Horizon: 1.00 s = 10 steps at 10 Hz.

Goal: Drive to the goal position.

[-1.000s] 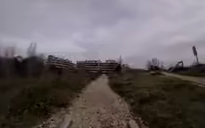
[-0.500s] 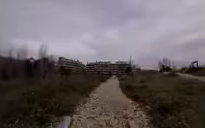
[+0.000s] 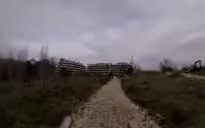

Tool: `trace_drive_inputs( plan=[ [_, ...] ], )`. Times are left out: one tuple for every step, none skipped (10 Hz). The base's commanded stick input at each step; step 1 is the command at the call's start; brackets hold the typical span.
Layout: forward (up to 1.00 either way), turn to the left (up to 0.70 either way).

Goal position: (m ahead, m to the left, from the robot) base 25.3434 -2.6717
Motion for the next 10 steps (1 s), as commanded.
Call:
trace_drive_inputs(
  plan=[
    [0.5, 0.0],
    [0.5, 0.0],
    [0.5, 0.0],
    [0.5, 0.0],
    [0.5, 0.0],
    [0.5, -0.19],
    [0.5, -0.42],
    [0.5, -0.33],
    [0.5, -0.01],
    [0.5, 0.0]
  ],
)
